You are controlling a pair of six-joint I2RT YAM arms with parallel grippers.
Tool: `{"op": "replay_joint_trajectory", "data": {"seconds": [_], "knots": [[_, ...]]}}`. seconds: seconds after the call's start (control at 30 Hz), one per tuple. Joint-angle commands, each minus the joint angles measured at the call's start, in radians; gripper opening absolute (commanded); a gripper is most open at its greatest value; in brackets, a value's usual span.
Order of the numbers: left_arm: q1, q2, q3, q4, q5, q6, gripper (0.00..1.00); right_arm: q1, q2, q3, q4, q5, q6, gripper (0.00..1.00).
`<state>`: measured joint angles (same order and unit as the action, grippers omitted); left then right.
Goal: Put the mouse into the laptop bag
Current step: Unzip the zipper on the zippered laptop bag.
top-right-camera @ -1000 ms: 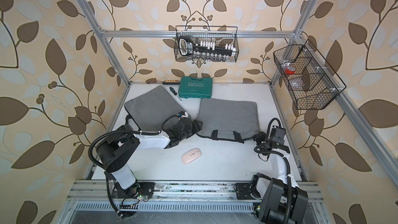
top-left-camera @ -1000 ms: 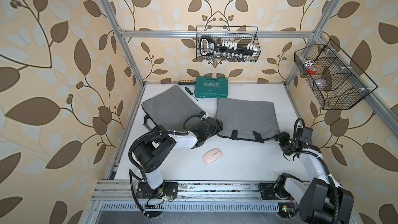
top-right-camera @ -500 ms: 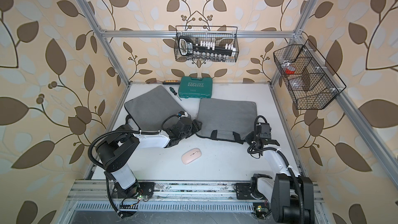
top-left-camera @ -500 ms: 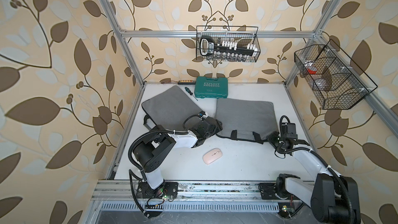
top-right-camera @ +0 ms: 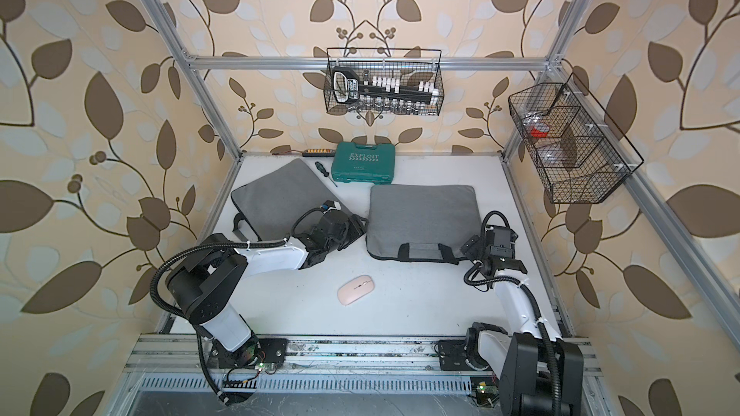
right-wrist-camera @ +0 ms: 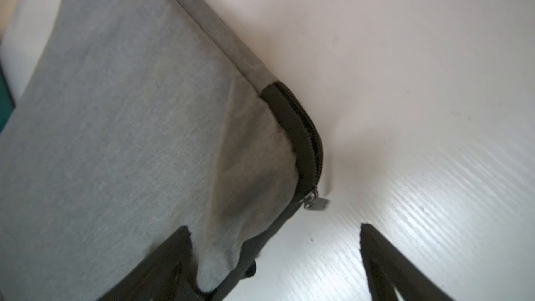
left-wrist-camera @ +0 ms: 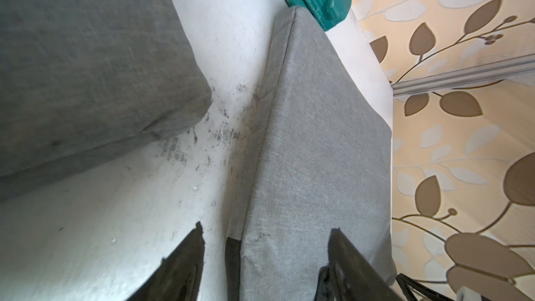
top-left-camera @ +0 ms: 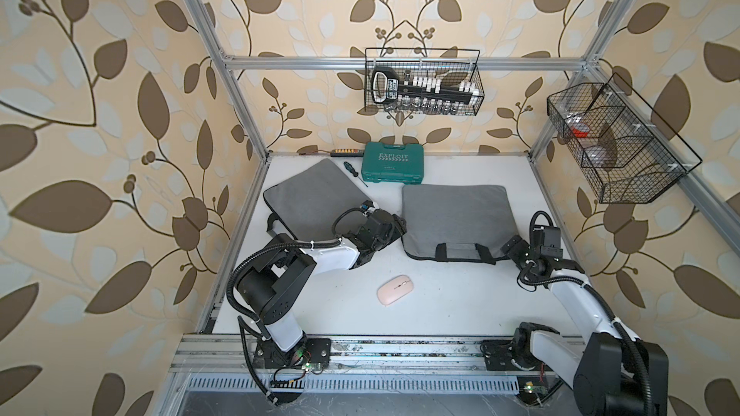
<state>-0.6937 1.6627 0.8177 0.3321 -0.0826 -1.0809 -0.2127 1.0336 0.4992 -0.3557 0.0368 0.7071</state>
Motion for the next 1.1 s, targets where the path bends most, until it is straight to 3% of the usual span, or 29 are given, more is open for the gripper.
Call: {"op": "replay_joint_trajectory", "data": {"seconds": [0.0,0.1,0.23,0.33,0.37,0.43,0.47,0.53,0.7,0.93,1.07], "knots": [[0.005,-0.025,0.009,-0.021,0.017,0.01,0.8,-0.023,-0.004,-0.003,0.022,-0.028,-0.016,0.95],[0.007,0.049,0.057,-0.026,0.065,0.009,0.88,-0.047,0.053,0.001,0.052,-0.1,-0.021,0.95],[0.008,0.19,0.133,0.012,0.152,0.002,0.92,-0.046,0.12,-0.001,0.095,-0.13,-0.021,0.95],[0.008,0.308,0.238,-0.009,0.201,0.005,0.86,-0.042,0.169,0.017,0.111,-0.172,-0.017,0.95],[0.007,0.337,0.262,-0.005,0.221,0.007,0.78,-0.035,0.179,0.022,0.114,-0.184,-0.014,0.95],[0.008,0.373,0.289,0.01,0.235,0.01,0.45,0.001,0.196,0.034,0.116,-0.192,-0.009,0.95],[0.01,0.371,0.286,0.0,0.22,0.007,0.23,0.024,0.2,0.046,0.109,-0.189,-0.01,0.95],[0.022,0.337,0.268,-0.038,0.18,0.008,0.0,0.065,0.211,0.071,0.08,-0.172,-0.017,0.95],[0.125,0.168,0.187,-0.228,0.083,0.01,0.0,0.071,0.156,0.08,0.024,-0.144,-0.041,0.96],[0.286,0.06,0.162,-0.36,0.101,0.09,0.0,0.07,0.055,0.046,-0.035,-0.113,-0.047,0.95],[0.317,0.027,0.16,-0.386,0.104,0.139,0.0,0.078,0.042,0.002,0.032,-0.268,-0.096,0.83]]}}
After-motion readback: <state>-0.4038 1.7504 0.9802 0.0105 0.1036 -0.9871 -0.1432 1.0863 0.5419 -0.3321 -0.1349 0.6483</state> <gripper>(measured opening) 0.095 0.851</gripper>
